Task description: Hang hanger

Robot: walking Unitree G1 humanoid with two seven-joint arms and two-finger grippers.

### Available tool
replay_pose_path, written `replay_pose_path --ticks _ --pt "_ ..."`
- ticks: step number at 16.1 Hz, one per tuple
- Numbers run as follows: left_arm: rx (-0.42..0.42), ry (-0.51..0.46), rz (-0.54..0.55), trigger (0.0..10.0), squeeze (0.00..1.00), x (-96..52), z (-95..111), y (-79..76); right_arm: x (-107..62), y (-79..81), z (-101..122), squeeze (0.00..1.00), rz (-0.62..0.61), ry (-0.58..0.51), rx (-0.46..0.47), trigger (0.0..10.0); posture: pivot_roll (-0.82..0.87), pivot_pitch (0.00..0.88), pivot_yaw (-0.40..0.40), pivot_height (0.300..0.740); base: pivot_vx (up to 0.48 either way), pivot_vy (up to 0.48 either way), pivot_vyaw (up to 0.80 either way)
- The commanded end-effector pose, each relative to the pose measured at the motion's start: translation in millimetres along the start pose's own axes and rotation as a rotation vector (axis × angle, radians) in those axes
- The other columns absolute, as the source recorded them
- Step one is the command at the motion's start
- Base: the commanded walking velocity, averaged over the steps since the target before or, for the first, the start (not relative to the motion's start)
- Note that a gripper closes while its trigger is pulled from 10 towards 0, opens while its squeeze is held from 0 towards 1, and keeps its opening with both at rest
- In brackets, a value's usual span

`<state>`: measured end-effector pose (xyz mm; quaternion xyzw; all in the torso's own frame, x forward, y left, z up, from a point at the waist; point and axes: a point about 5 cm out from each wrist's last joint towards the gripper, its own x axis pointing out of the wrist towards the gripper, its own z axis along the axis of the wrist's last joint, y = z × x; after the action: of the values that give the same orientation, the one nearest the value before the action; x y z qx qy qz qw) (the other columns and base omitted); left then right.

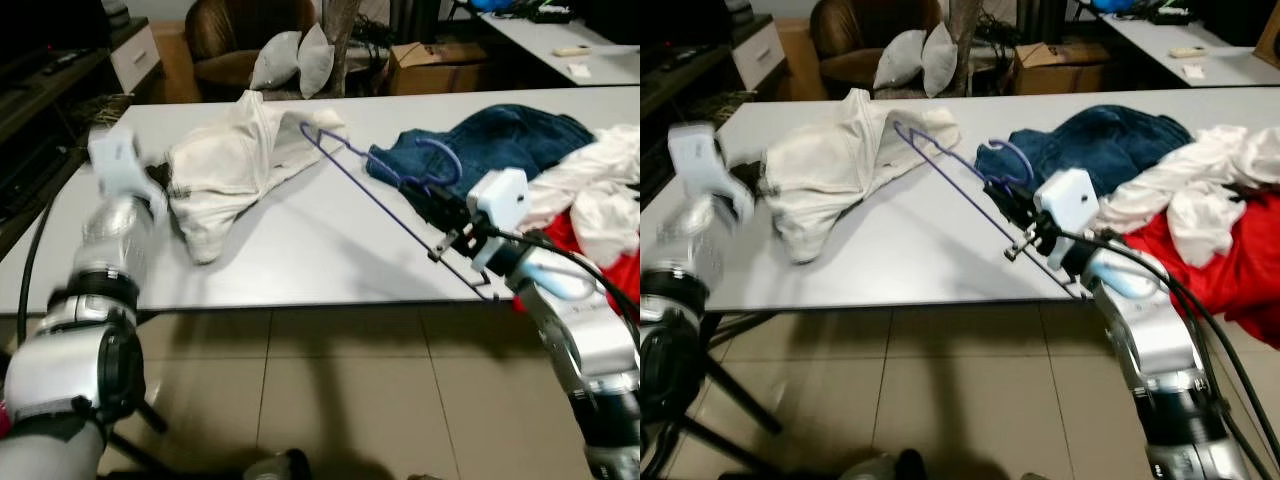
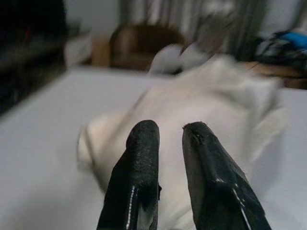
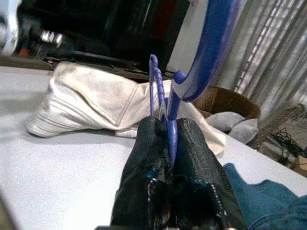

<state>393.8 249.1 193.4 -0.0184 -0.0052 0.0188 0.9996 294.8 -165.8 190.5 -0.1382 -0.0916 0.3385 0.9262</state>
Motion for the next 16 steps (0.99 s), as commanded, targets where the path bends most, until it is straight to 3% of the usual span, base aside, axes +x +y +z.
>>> replay_pose_path --ticks 1,3,5,6,7,8,9,11,12,14,16 --pt "0.081 -0.043 -0.016 10.0 1.00 -0.8 10.9 6.2 -2.6 -0.3 3.7 0.00 -0.026 0.000 0.009 10.0 -0.09 0.000 0.125 0.740 0.000 0.000 0.00" --pt "0.098 -0.084 -0.044 10.0 1.00 2.0 23.1 0.5 -21.4 5.5 -6.0 0.00 -0.102 0.068 0.065 10.0 -0.10 0.000 0.127 0.740 0.000 0.000 0.00" --pt "0.078 -0.082 -0.083 10.0 1.00 1.8 19.7 -6.2 -31.8 8.1 -9.8 0.00 -0.168 0.096 0.097 10.0 -0.10 0.000 0.128 0.740 0.000 0.000 0.00" --pt "0.109 -0.070 -0.215 10.0 1.00 -2.1 7.1 -22.5 -41.2 13.2 -10.7 0.00 -0.228 0.104 0.134 10.0 -0.10 0.000 0.128 0.740 0.000 0.000 0.00" --pt "0.120 -0.076 -0.274 10.0 1.00 -5.3 1.4 -30.3 -44.6 15.5 -11.3 0.00 -0.251 0.109 0.145 10.0 -0.10 0.000 0.127 0.740 0.000 0.000 0.00" --pt "0.143 -0.082 -0.357 10.0 0.93 -12.4 -8.5 -40.8 -49.8 20.1 -12.1 0.00 -0.284 0.120 0.158 10.0 -0.11 0.000 0.122 0.740 0.000 0.000 0.00" --pt "0.144 -0.064 -0.440 10.0 0.00 -24.4 -23.6 -51.1 -55.2 27.0 -14.4 0.00 -0.329 0.141 0.186 10.0 -0.11 0.000 0.119 0.740 0.000 0.000 0.00" --pt "0.065 -0.006 -0.442 10.0 0.00 -49.9 -52.9 -60.2 -63.8 42.1 -22.1 0.00 -0.393 0.200 0.197 10.0 -0.11 0.000 0.118 0.740 0.000 0.000 0.00" --pt "0.067 0.012 -0.422 10.0 0.00 -55.5 -59.1 -60.5 -65.9 44.8 -26.0 0.00 -0.415 0.234 0.198 10.0 -0.12 0.000 0.114 0.740 0.000 0.000 0.00" --pt "0.079 0.016 -0.349 10.0 0.00 -81.5 -76.4 -66.7 -76.3 53.3 -41.4 0.00 -0.496 0.367 0.133 10.0 -0.11 0.000 0.091 0.740 0.000 0.000 0.00" --pt "0.066 0.054 -0.307 10.0 0.00 -103.0 -90.2 -75.2 -85.9 54.7 -54.0 0.00 -0.563 0.425 0.132 10.0 -0.09 0.000 0.067 0.740 0.000 0.000 0.00"
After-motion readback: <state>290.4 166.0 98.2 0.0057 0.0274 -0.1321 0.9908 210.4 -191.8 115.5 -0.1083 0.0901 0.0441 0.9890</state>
